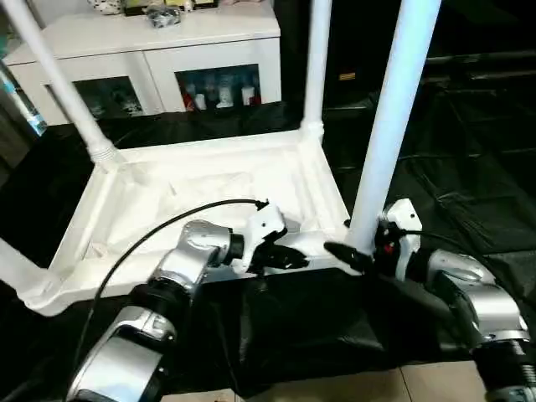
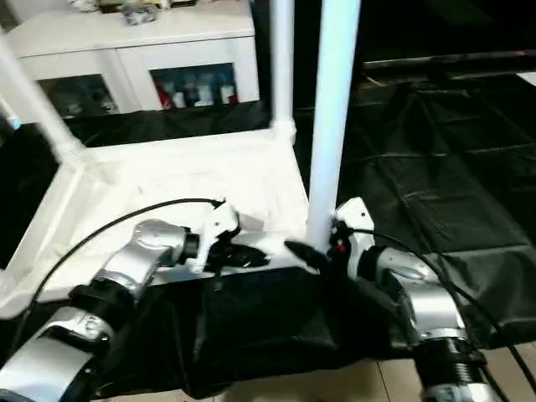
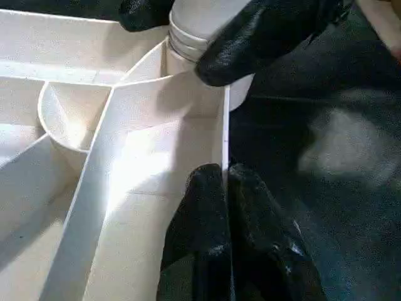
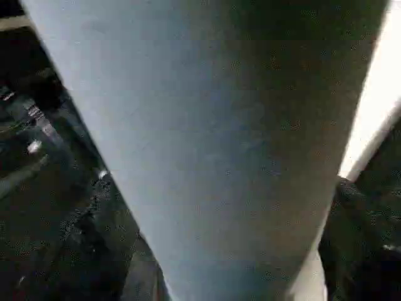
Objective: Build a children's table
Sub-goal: Rotate leg to tighten
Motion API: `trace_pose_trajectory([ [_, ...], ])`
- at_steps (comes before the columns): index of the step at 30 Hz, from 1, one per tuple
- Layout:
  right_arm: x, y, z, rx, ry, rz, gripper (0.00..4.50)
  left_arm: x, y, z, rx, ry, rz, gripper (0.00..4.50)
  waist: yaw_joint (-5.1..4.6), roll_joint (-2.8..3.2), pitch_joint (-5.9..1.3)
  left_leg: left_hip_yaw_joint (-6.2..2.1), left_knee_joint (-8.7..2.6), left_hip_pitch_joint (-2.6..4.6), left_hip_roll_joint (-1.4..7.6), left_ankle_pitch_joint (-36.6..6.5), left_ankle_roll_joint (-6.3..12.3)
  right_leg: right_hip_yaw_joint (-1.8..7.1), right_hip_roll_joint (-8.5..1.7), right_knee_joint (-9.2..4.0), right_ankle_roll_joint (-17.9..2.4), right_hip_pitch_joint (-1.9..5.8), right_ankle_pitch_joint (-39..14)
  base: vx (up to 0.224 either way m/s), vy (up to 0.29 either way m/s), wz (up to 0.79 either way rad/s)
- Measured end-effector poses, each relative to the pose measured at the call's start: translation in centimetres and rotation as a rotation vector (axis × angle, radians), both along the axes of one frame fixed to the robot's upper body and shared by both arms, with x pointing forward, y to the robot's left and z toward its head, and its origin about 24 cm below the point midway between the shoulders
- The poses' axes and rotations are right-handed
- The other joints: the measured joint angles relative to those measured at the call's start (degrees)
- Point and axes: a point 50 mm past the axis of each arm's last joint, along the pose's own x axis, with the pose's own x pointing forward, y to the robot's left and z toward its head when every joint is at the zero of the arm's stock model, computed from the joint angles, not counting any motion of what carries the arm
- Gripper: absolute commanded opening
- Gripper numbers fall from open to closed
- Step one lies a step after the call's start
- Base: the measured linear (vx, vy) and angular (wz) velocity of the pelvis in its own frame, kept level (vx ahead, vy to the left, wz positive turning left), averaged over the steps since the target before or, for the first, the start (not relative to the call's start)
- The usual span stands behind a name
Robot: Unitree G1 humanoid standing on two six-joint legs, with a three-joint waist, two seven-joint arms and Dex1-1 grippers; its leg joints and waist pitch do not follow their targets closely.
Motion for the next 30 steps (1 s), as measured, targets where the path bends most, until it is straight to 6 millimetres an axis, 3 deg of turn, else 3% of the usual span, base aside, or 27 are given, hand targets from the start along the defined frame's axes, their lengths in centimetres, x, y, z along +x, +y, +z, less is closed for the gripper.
trace_pose_trajectory([
  [2,-0.3,-0.4,0.3,-0.019,0.007,0.046,3.38,-0.2,0.4,0.1,0.006,0.017,-0.031,0.0,0.08,-0.01,0.01,0.01,0.01,0.0,0.01,0.0,0.01,0.0,0.0,0.0,0.0,-0.01,0.0,0.0,0.0,0.0],
  [3,-0.3,-0.4,0.3,-0.019,0.01,0.061,3.08,-0.3,0.4,0.0,0.006,0.024,-0.038,0.0,0.09,-0.02,0.02,0.01,0.01,0.0,0.02,0.0,0.0,-0.01,0.0,0.02,0.0,-0.01,0.0,0.0,0.0,0.0],
  [8,-0.5,-0.2,0.3,-0.01,0.02,0.102,2.74,-0.6,0.8,0.1,0.006,0.044,-0.049,0.0,0.09,-0.13,0.08,0.01,0.02,0.01,0.03,0.0,0.0,0.0,0.0,0.06,0.0,-0.03,0.0,0.0,0.0,0.0],
  [15,-0.7,0.0,0.0,0.003,0.025,0.09,2.68,-0.6,0.7,0.0,0.007,0.041,-0.04,0.0,0.09,-0.14,0.08,0.02,0.03,0.01,0.03,0.0,0.0,0.0,0.01,0.06,0.0,-0.03,0.0,0.0,0.0,0.0],
  [23,3.4,1.0,-1.0,0.0,-0.025,-0.477,2.67,1.2,-2.7,-0.3,0.018,-0.071,0.235,0.0,-1.46,-0.43,0.04,0.0,0.27,0.16,-0.04,0.0,-0.03,0.09,-0.03,0.28,0.1,0.04,-0.1,0.0,0.0,0.0],
  [29,3.7,1.4,-1.1,0.016,-0.029,-0.53,2.67,1.3,-3.4,-0.4,0.015,-0.084,0.265,0.0,-1.48,-0.36,-0.01,-0.04,0.27,0.15,-0.09,0.0,-0.03,0.1,-0.05,0.26,0.2,0.14,-0.1,0.0,0.0,0.0],
  [30,3.7,1.4,-1.1,0.02,-0.029,-0.529,3.23,1.3,-3.4,-0.4,0.015,-0.084,0.264,0.0,-1.48,-0.35,-0.02,-0.04,0.27,0.14,-0.09,0.0,-0.03,0.1,-0.05,0.26,0.2,0.14,-0.1,0.0,0.0,0.0],
])
